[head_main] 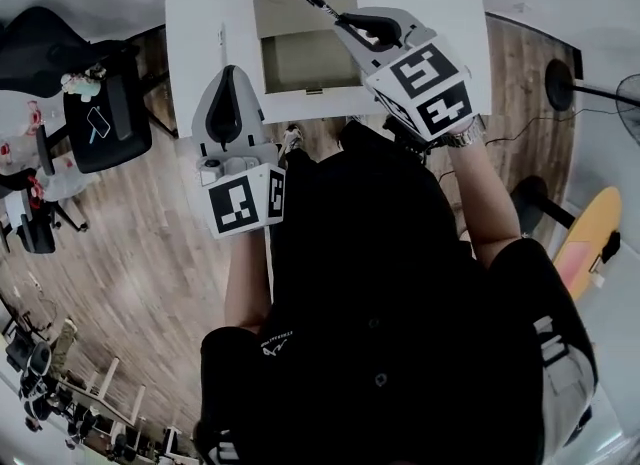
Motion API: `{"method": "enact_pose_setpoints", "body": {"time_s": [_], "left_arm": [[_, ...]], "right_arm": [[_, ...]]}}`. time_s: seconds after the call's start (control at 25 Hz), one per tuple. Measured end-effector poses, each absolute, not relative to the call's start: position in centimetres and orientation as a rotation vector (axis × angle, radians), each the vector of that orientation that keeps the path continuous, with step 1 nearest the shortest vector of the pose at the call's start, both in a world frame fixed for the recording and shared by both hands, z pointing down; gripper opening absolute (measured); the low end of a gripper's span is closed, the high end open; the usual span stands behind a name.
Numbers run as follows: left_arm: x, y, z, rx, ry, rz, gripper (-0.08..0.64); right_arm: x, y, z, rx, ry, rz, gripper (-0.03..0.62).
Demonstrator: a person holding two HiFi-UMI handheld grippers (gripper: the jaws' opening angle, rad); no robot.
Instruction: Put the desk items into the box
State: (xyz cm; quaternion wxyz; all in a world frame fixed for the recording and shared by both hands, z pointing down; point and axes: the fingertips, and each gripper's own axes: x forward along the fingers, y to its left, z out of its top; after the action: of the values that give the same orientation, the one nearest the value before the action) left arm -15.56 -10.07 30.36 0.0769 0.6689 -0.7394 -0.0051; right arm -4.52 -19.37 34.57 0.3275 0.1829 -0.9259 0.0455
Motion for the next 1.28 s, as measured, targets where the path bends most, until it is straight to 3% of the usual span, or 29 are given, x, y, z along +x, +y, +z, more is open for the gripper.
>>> {"method": "enact_pose_setpoints", "body": {"time_s": [0.56, 1.28], "left_arm": [[-16.8, -12.1, 32.7, 1.872, -2.256, 0.025, 0.008], [-17.6, -15.1, 37.9, 1.828, -2.165, 0.027, 0.008]], "right_arm": [[-6.9, -18.7, 43.3, 0.021, -2.131, -0.235, 0.040], [-8.9, -17.8, 55.2, -0.171, -1.983, -0.205, 0.040]]}}
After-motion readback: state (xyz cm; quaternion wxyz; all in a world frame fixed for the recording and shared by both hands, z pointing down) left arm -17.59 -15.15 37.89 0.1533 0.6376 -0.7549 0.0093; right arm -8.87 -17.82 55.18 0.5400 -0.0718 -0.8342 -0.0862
